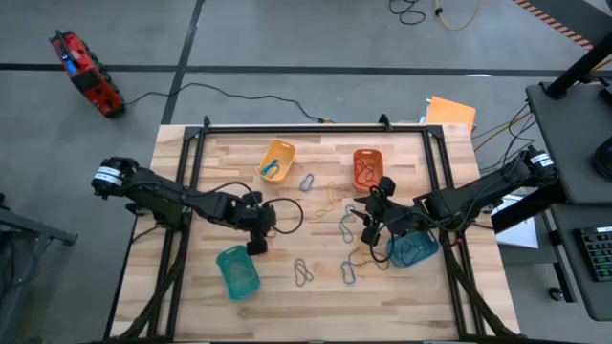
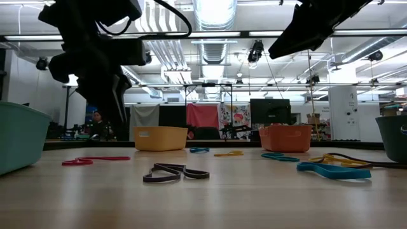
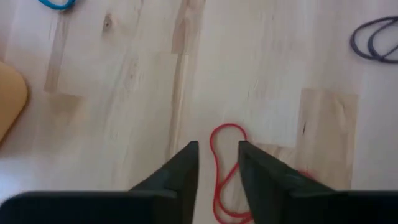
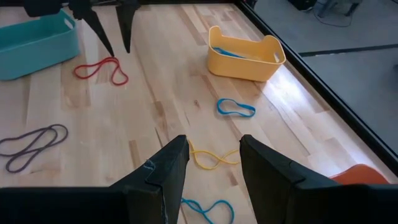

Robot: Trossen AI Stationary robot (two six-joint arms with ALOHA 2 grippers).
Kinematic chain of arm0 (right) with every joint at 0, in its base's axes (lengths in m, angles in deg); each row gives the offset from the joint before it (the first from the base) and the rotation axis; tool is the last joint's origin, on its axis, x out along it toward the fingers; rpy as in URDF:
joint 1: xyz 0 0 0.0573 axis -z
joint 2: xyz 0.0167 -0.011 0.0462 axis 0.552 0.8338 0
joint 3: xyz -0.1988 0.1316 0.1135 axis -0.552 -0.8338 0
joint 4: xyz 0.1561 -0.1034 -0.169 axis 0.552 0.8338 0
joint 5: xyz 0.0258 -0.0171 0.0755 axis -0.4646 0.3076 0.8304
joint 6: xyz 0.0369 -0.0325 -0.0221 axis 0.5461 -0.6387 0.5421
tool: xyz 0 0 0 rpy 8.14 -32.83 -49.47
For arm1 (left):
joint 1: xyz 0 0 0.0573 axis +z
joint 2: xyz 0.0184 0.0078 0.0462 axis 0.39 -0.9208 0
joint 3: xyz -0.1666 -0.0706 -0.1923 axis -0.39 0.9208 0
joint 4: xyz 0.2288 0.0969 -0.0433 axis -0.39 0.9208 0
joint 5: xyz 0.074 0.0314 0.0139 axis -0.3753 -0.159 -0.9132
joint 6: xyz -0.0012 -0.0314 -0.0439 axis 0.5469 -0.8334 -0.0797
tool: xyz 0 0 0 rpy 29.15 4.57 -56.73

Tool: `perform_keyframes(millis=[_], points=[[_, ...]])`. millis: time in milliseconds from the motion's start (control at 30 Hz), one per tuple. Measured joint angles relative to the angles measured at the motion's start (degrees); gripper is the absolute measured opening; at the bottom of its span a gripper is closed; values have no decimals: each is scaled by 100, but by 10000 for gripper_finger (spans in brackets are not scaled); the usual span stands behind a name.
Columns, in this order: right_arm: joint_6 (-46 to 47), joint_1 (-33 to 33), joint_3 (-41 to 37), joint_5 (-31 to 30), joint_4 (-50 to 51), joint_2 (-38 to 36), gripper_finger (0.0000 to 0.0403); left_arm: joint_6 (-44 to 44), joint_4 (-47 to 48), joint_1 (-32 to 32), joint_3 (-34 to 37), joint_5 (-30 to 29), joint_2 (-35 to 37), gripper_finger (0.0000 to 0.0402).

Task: Sort rubber bands into baskets
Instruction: Put the red rubber band into the orange bin

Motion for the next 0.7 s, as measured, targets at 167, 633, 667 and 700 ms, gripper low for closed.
perform_keyframes(millis=[167, 633, 667, 700], points=[[0, 0, 0, 0, 0, 2, 141, -112, -219, -9, 125, 44, -4, 161], [-2, 0, 0, 3, 15, 1, 141, -77, -418, -9, 165, 151, -471, 192], [-2, 0, 0, 4, 13, 0, 141, -72, -413, -9, 165, 152, -508, 192], [-2, 0, 0, 4, 13, 2, 141, -67, -419, -9, 165, 151, -543, 192]])
